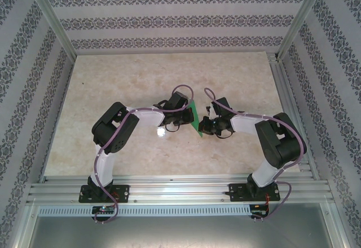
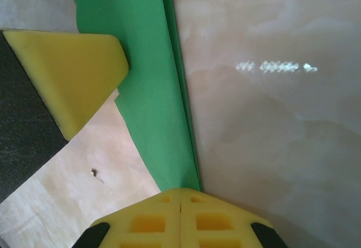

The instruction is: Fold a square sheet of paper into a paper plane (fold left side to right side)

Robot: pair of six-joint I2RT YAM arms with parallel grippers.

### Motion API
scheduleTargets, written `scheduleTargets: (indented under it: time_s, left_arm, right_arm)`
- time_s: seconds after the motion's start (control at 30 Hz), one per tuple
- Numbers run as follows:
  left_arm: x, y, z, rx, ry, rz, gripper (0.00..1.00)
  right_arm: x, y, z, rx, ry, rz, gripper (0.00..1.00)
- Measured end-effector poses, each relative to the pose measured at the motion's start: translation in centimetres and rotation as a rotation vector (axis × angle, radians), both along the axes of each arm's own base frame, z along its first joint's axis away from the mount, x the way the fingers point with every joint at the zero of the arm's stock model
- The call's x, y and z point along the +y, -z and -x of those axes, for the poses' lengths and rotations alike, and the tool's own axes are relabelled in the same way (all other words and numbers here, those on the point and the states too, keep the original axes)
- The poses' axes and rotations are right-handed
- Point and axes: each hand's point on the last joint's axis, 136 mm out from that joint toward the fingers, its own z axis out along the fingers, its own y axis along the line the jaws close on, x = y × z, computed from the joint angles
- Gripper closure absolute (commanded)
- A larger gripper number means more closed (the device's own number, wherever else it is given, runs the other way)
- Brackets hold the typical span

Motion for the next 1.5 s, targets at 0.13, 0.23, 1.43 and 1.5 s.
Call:
scheduleTargets:
  time_s: [0.13,0.23,1.43,1.5]
  left_arm:
    - [0.9,-0.5,0.4,0.041,0.023,0.011,0.93]
    - [2.0,-2.0,0.2,0.061,0.029,0.029,0.89]
    - [-2.2,-1.3,-4.3,0.02,0.16,0.027,1.0]
    - [-1.9,-0.9,-4.6,0.017,0.157,-0.004,1.0]
  right_arm:
    - [0.1,0.2,0.2,-0.007,-0.008,-0.003,0.94]
    - [0.2,0.2,0.2,-0.016,-0.013,-0.01,0.94]
    - [0.5,0.3,0.3,-0.047,-0.042,0.033,0.94]
    - [0.4,0.3,0.3,-0.052,-0.045,0.044,0.94]
